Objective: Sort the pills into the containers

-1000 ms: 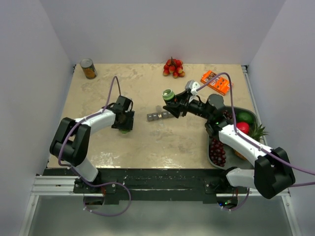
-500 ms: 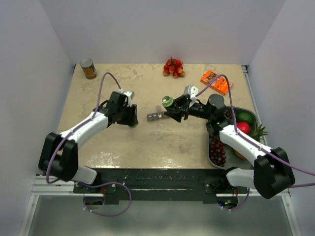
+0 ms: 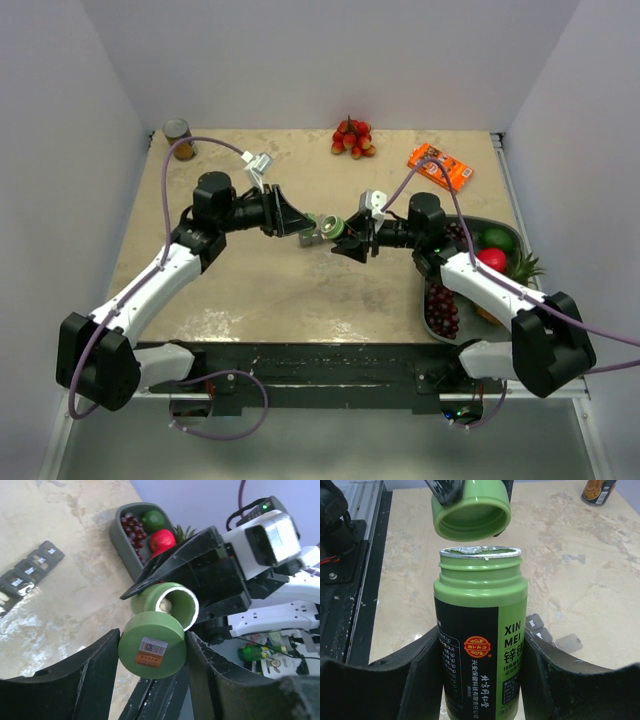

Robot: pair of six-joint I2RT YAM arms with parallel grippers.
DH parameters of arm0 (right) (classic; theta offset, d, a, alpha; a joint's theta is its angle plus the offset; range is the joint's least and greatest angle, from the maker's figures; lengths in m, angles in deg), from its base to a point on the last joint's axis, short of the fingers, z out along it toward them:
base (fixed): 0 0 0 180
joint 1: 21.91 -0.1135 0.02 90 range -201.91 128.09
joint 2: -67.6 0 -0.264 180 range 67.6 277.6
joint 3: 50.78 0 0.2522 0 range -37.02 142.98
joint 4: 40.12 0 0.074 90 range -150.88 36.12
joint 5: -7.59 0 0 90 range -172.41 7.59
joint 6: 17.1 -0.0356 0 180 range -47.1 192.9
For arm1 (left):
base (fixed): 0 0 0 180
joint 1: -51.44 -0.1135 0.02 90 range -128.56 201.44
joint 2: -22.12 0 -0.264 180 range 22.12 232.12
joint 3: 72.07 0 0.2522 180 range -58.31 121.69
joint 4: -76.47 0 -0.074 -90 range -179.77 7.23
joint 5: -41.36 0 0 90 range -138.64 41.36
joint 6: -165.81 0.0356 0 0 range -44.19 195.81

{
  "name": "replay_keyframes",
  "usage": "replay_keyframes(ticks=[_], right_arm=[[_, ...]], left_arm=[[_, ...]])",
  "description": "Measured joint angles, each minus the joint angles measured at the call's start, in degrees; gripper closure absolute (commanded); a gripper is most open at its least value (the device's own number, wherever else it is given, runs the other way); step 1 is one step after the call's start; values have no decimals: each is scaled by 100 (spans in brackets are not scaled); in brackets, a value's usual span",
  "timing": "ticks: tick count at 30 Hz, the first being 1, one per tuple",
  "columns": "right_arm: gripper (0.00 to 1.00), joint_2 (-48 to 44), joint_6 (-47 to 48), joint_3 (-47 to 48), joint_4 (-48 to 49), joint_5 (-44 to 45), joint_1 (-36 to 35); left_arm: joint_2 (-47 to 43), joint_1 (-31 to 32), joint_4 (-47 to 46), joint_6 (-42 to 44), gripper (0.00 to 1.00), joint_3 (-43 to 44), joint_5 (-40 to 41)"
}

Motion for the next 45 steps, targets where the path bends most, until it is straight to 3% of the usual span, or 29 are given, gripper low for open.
replay_keyframes(ticks=[21,37,45], right_arm=[[100,273,745,431,-1019,732,-579],[100,361,1349,739,-2048,1196,-728],[100,358,1344,739,-2312,957,-706]], left_arm=[[442,195,208,-76,88,264,-247],[1294,623,2977,1497,92,1869,472],[1646,662,3606,2293,92,2243,101]])
